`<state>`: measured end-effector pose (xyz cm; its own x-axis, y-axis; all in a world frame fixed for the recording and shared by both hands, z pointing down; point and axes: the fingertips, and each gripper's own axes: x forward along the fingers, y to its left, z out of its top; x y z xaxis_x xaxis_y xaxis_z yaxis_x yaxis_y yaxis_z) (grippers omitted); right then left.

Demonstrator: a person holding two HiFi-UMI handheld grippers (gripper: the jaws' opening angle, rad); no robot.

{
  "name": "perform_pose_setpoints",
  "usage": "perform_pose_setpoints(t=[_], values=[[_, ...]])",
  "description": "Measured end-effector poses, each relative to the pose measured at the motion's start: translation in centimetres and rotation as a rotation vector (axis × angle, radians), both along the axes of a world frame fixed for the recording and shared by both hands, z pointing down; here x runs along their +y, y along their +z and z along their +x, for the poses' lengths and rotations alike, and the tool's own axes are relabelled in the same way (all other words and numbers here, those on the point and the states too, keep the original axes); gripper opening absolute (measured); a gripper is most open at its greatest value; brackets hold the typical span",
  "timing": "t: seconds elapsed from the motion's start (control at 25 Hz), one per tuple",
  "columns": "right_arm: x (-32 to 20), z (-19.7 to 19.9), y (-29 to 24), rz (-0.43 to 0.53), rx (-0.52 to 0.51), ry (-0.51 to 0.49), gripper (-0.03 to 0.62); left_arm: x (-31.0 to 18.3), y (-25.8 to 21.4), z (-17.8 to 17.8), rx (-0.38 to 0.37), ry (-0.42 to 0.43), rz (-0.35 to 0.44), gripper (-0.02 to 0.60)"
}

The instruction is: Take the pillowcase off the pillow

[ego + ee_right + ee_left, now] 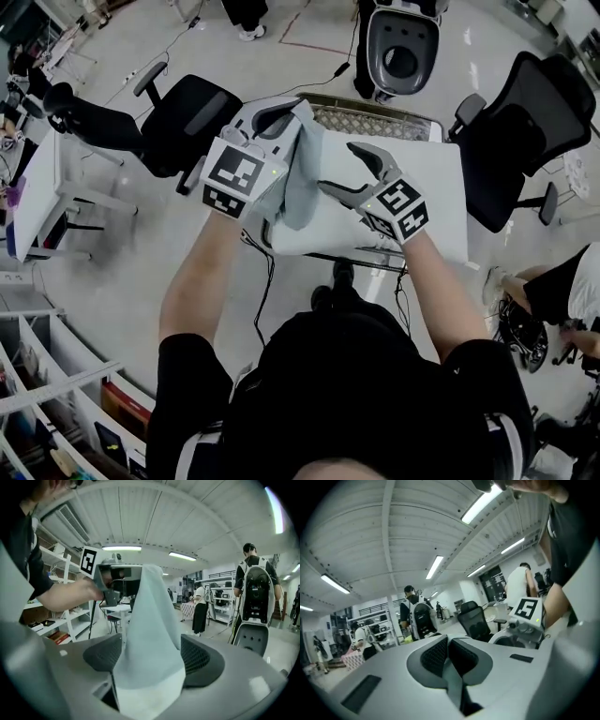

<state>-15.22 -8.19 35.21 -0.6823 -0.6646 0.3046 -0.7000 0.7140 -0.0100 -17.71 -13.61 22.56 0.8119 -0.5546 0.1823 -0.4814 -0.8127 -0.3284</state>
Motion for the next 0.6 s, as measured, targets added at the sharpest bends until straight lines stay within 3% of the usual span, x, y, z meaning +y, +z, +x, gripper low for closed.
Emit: perform_pose_setpoints(t=[0.28, 0.44, 0.52, 0.6], values=[[-1.1, -1.1, -3.9, 0.043, -0.163, 0.038, 0.379, 6.3, -3.7, 5.2, 0.143, 0.214, -0.073, 0.006], [-1.2, 0.2, -6.6, 0.12, -0.188, 0.098, 0.207, 9.2, -4.6, 7.2, 0.145, 0.283, -0.069, 0.006], [-1.4, 1.2, -8.3, 0.158, -0.194, 0.142, 0.055, 10.2, -5.9, 7.6, 0.16, 0.298, -0.034, 0.006], [-2.4, 2.9, -10.2, 0.189, -0.218, 0.204, 0.028, 10.3, -7.3, 7.2, 0.168, 0.278, 0.032, 0.007]])
